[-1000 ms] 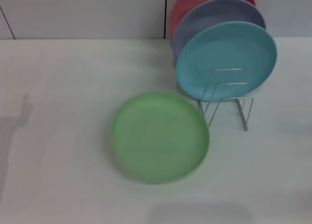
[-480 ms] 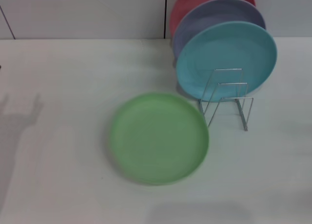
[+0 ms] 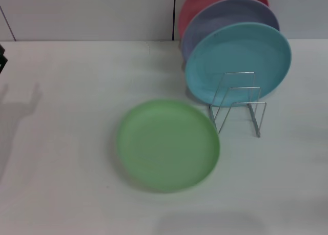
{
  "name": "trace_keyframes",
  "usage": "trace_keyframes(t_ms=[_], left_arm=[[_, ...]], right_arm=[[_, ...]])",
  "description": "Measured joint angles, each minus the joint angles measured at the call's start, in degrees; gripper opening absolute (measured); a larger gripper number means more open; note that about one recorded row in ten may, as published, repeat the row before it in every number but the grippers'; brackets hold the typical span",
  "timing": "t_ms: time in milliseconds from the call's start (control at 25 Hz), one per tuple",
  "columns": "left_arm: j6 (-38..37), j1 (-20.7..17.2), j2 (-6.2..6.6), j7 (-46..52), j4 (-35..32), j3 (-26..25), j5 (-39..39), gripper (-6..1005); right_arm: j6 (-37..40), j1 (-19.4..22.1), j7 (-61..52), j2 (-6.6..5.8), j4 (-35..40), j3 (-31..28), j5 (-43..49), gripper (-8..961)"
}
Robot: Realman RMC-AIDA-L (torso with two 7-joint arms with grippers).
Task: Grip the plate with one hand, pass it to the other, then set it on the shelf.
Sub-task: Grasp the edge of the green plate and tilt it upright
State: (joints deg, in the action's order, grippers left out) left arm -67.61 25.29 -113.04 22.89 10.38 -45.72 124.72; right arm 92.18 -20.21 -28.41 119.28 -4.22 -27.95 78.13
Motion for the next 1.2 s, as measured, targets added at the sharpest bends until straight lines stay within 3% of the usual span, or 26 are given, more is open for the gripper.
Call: trace_keyframes(t_ms=[200, 280, 320, 360, 400, 440, 520, 560, 600, 640, 680, 720, 760, 960, 1040, 1080, 1120, 1160, 1200], left_arm=[[11.9, 2.6, 3.33, 4.25, 3.24, 0.2, 0.84, 834], [21.3, 3.66, 7.41, 10.55, 8.5, 0.02, 5.09, 834], [21.3, 3.66, 7.41, 10.55, 8.5, 0.02, 5.09, 834], [25.42, 3.95, 9.93, 13.9, 12.05, -0.15, 8.19, 834], [27.11, 3.99, 11.17, 15.72, 14.01, -0.17, 9.89, 834], [27.11, 3.99, 11.17, 15.72, 14.01, -0.17, 9.89, 834], [29.36, 3.93, 13.63, 19.46, 17.87, -0.78, 13.41, 834], [32.02, 3.51, 16.05, 24.0, 22.5, -2.23, 18.52, 834], [32.02, 3.51, 16.05, 24.0, 22.5, -2.23, 18.52, 834], [35.27, 2.77, 17.93, 27.9, 27.24, -4.45, 24.09, 834], [37.6, 2.28, 18.59, 29.35, 29.86, -6.07, 27.0, 834], [37.6, 2.28, 18.59, 29.35, 29.86, -6.07, 27.0, 834], [43.28, 0.91, 19.26, 30.95, 35.54, -9.7, 32.73, 833], [46.22, 0.22, 19.25, 30.95, 37.99, -11.49, 35.02, 833], [50.62, -0.82, 19.05, 30.41, 41.54, -14.02, 37.77, 833], [67.76, -5.05, 15.44, 18.19, 54.72, -24.13, 40.39, 833], [67.76, -5.05, 15.44, 18.19, 54.72, -24.13, 40.39, 833], [72.42, -7.01, 12.6, 11.03, 59.27, -28.78, 40.41, 833], [72.42, -7.01, 12.6, 11.03, 59.27, -28.78, 40.41, 833]], right_arm=[[0.01, 0.0, 0.0, 0.06, -0.46, 0.0, 0.0, 574], [0.01, -0.03, 0.1, 0.07, -0.63, -0.01, 0.0, 574], [0.01, -0.03, 0.1, 0.07, -0.63, -0.01, 0.0, 574], [0.02, -0.06, 0.23, 0.07, -0.91, 0.01, 0.0, 574], [0.02, -0.06, 0.23, 0.07, -0.91, 0.01, 0.0, 574], [-0.03, -0.07, 0.28, 0.07, -1.09, 0.05, 0.0, 574], [-0.18, -0.09, 0.29, 0.07, -1.12, 0.08, 0.0, 574], [-0.42, -0.13, 0.3, 0.07, -1.13, 0.08, 0.0, 575], [-0.42, -0.13, 0.3, 0.07, -1.13, 0.08, 0.0, 575], [-0.54, -0.17, 0.31, 0.07, -1.14, 0.09, 0.0, 575], [-0.55, -0.19, 0.31, 0.07, -1.15, 0.09, 0.0, 575], [-0.55, -0.19, 0.31, 0.07, -1.15, 0.09, 0.0, 575], [-0.56, -0.23, 0.32, 0.07, -1.14, 0.09, 0.0, 575], [-0.6, -0.32, 0.34, 0.07, -1.14, 0.09, 0.05, 575], [-0.61, -0.34, 0.35, 0.07, -1.11, 0.08, 0.13, 574], [-0.61, -0.34, 0.35, 0.07, -1.11, 0.08, 0.13, 574], [-0.61, -0.34, 0.35, 0.06, -1.07, 0.08, 0.14, 574], [-0.61, -0.35, 0.36, 0.03, -0.98, 0.08, 0.15, 574], [-0.61, -0.35, 0.36, 0.03, -0.98, 0.08, 0.15, 574]])
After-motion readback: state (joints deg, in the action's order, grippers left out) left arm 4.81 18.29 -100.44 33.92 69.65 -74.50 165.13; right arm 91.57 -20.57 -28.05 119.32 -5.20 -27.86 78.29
